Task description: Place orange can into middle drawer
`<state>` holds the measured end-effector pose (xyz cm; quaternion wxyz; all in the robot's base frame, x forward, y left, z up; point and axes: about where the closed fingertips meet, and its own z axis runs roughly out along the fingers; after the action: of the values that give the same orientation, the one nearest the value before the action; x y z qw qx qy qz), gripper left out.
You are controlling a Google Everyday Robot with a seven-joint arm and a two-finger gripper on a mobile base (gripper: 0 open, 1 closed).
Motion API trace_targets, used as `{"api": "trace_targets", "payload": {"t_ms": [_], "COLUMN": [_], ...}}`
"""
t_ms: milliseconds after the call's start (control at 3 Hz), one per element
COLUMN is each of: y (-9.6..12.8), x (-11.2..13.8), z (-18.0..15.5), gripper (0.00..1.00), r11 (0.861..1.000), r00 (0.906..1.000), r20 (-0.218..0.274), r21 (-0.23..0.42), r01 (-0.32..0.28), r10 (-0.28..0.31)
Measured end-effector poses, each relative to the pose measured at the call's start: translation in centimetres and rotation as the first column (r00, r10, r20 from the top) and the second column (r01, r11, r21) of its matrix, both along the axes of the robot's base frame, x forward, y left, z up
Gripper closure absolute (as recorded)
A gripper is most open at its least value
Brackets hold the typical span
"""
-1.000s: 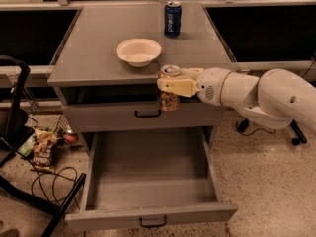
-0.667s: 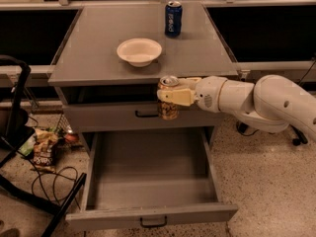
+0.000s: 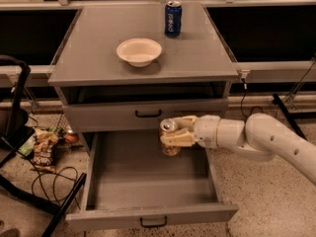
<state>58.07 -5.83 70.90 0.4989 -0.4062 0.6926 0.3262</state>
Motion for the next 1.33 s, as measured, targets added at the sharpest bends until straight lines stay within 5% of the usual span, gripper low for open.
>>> {"api": "trace_targets", "payload": {"t_ms": [333, 667, 1333], "y": [0.0, 0.5, 4.6], "x": [-0.7, -0.6, -0.6], "z": [-4.7, -5.6, -12.2], "gripper": [1.0, 1.0, 1.0], "r11": [0.999, 0.998, 0.987], "r00": [0.9983, 0.9977, 0.9861], "r20": [0.028, 0.028, 0.04], "r21": [-0.012, -0.011, -0.014], "r01": [-0.051, -0.062, -0.161], "r10": [0.051, 0.062, 0.161]}}
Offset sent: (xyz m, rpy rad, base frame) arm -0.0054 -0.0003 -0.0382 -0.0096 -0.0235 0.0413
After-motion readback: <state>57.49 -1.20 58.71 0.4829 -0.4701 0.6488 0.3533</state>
